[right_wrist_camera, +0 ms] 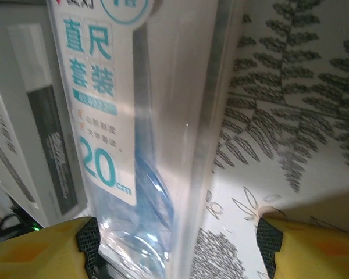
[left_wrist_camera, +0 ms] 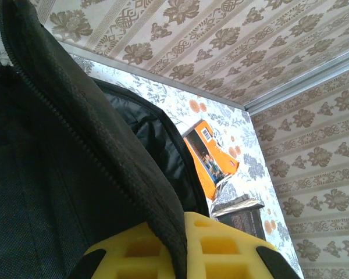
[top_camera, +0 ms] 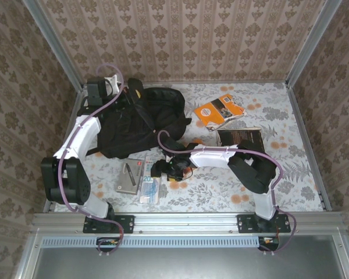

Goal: Pack the student bag

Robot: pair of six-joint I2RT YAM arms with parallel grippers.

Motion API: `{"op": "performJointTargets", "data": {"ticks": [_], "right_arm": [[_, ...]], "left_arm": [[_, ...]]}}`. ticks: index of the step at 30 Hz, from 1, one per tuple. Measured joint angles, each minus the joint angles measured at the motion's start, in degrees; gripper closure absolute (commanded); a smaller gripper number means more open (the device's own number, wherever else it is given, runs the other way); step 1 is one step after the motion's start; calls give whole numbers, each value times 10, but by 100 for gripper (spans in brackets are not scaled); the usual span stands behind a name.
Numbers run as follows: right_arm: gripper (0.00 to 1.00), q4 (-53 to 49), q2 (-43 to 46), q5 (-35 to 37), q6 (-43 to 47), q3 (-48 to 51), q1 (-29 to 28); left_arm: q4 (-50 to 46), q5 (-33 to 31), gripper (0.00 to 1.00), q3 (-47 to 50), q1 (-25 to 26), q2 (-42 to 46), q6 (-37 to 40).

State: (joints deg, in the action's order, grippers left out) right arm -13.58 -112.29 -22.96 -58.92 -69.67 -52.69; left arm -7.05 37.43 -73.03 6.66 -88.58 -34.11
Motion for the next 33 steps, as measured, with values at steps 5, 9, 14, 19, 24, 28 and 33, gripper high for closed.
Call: {"op": "performJointTargets", "data": {"ticks": [5, 9, 14, 19, 24, 28, 33], "right_arm": [[29, 71, -17, -16, -55, 0, 0], [32, 120, -27, -21, -74, 3, 0], [49, 227, -50, -30, -92, 17, 0], [60, 320, -73, -28, -103, 28, -3], [64, 358, -78, -30, -103, 29, -5], [72, 362, -79, -37, -96, 21, -5], [76, 355, -81, -49, -73, 7, -9]], "left_arm": [[1, 1, 100, 0, 0, 0, 0], [1, 1, 100, 0, 0, 0, 0], [1, 1, 100, 0, 0, 0, 0], [0, 1, 100, 0, 0, 0, 0], [0, 1, 100, 0, 0, -2, 0], [1, 1, 100, 0, 0, -6, 0], [1, 1, 100, 0, 0, -7, 0]]}}
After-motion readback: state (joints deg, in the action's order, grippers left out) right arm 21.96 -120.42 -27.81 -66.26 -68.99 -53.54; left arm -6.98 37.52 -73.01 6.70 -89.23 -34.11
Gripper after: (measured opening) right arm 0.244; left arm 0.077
